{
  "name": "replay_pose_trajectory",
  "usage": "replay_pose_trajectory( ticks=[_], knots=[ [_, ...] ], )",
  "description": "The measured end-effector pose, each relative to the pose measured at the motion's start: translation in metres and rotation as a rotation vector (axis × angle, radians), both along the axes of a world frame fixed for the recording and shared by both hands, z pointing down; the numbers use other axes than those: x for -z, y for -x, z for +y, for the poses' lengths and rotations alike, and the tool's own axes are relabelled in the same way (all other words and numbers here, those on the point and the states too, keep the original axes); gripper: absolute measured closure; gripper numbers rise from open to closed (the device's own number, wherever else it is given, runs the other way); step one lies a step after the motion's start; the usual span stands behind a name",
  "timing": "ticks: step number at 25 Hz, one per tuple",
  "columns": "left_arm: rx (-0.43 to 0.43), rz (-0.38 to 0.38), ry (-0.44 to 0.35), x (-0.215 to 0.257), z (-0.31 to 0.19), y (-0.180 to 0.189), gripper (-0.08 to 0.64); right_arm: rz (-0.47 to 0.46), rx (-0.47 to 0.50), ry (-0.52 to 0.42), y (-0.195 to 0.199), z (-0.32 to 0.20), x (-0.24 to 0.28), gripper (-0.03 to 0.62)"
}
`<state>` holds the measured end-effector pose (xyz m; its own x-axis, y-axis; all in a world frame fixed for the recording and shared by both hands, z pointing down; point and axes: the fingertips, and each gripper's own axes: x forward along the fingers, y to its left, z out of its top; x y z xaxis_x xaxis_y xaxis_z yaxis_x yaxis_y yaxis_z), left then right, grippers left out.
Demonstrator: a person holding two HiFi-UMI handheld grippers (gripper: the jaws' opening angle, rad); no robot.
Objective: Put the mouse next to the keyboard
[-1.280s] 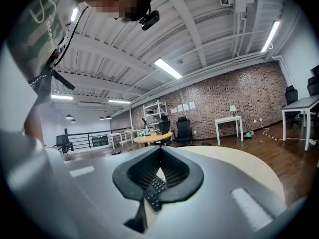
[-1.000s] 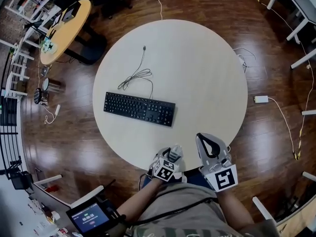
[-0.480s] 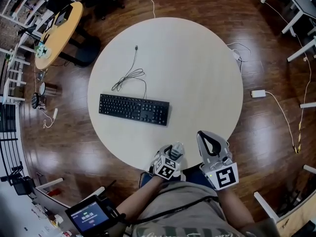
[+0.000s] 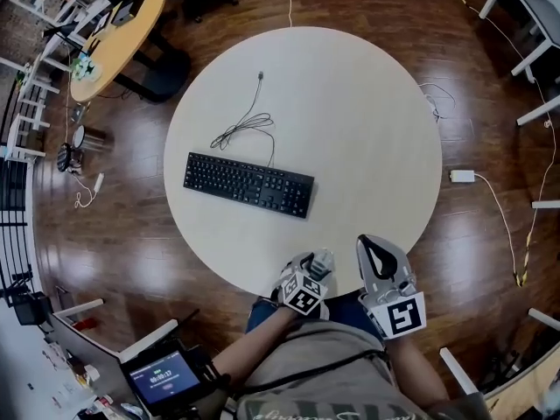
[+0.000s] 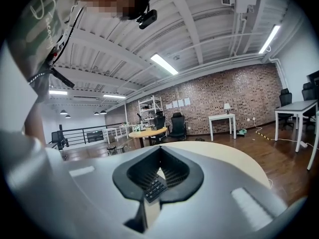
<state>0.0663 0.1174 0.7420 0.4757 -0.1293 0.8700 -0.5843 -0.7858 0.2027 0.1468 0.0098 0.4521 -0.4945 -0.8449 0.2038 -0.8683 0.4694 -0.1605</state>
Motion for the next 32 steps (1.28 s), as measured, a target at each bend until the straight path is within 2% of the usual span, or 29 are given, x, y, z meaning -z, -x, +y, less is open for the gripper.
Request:
replay_pose_trajectory(
  ticks=[10,17,24,32],
  knots=[
    [0.024,0.029,0.017,0.001,-0.002,-0.005,0.235,0.073,-0.011,-0.038,0.016,-0.005,0.025,0.588],
    [-0.013,0.006,0.054,0.002,-0.007,-0.025,0.233,0.067,0.035,-0.04,-0.015,-0.014,0.023,0.587],
    [0.068,0.002,0.063,-0.004,-0.005,-0.011,0.233,0.04,0.179,-0.028,-0.033,-0.016,0.012,0.588],
    [0.185,-0.012,0.061,-0.005,-0.007,-0.029,0.233,0.006,0.233,-0.034,-0.066,-0.033,0.007,0.588]
  ],
)
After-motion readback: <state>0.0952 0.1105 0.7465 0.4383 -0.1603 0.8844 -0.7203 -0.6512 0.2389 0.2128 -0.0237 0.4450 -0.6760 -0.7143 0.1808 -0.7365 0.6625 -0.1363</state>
